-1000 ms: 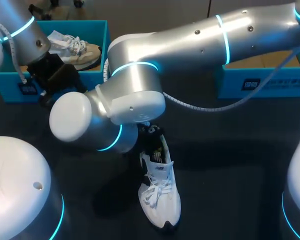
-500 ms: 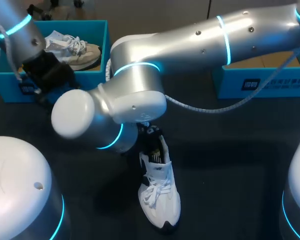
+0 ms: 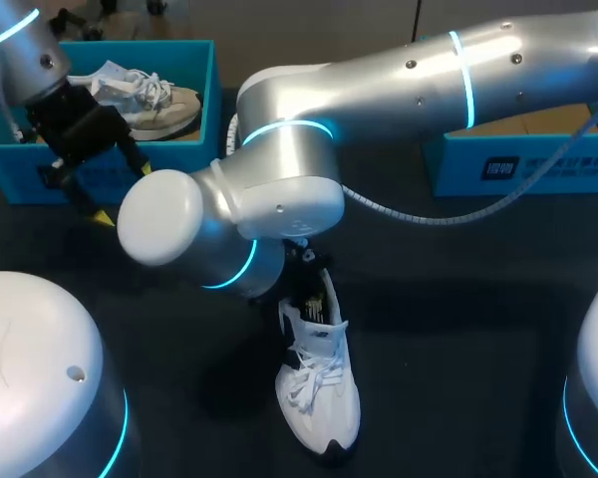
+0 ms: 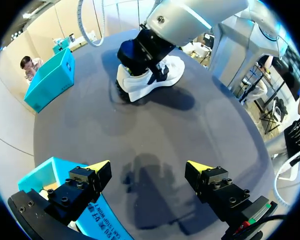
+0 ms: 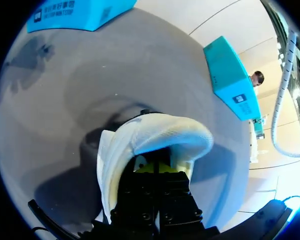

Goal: Take the shoe out of the shoebox, open the shoe tongue, remove and reinsert the insole, then place the shoe into the shoebox

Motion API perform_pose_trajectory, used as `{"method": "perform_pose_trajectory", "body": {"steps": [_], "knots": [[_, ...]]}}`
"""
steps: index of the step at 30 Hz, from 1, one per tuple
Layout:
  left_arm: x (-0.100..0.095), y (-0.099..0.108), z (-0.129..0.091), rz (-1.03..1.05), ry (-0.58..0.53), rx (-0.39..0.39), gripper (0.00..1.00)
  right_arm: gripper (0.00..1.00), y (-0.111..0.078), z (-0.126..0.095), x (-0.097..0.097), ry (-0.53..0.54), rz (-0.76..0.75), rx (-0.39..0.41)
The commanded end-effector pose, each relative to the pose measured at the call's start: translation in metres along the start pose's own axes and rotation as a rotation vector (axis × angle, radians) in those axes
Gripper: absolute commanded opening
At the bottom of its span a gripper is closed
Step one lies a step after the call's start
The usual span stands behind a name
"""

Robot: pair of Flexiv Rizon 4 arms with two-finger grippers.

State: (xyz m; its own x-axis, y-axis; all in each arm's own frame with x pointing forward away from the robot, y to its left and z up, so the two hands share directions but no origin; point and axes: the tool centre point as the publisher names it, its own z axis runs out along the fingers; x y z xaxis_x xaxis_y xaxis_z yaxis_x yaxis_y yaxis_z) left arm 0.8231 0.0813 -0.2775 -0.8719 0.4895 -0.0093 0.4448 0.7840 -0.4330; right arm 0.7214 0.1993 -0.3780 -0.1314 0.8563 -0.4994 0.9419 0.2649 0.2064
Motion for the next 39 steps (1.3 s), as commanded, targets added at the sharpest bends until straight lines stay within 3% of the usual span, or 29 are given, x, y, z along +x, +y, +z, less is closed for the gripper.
{"method": "perform_pose_trajectory", "body": {"steps": [1,8,16,22,23,30,39], "knots": [[0.001,0.0,-0.001,-0.001,0.0,-0.003,1.0,0.0,-0.008,-0.02,0.0,-0.01,0.381,-0.029],[0.001,0.0,-0.001,-0.001,0.0,-0.003,1.0,0.0,-0.006,-0.031,-0.004,-0.009,0.373,-0.05],[0.001,0.0,-0.001,-0.001,0.0,-0.003,1.0,0.0,-0.004,-0.014,-0.007,-0.013,0.381,-0.04],[0.001,0.0,-0.001,-0.001,0.0,-0.003,1.0,0.0,-0.004,-0.013,-0.007,-0.013,0.381,-0.04],[0.001,0.0,-0.001,-0.001,0.0,-0.003,1.0,0.0,-0.003,0.003,-0.002,-0.025,0.374,-0.015],[0.001,0.0,-0.001,-0.001,0.0,-0.003,1.0,0.0,-0.003,0.014,0.002,-0.041,0.367,0.002],[0.001,0.0,-0.001,-0.001,0.0,-0.003,1.0,0.0,-0.007,0.022,0.012,0.039,0.354,0.028]]}}
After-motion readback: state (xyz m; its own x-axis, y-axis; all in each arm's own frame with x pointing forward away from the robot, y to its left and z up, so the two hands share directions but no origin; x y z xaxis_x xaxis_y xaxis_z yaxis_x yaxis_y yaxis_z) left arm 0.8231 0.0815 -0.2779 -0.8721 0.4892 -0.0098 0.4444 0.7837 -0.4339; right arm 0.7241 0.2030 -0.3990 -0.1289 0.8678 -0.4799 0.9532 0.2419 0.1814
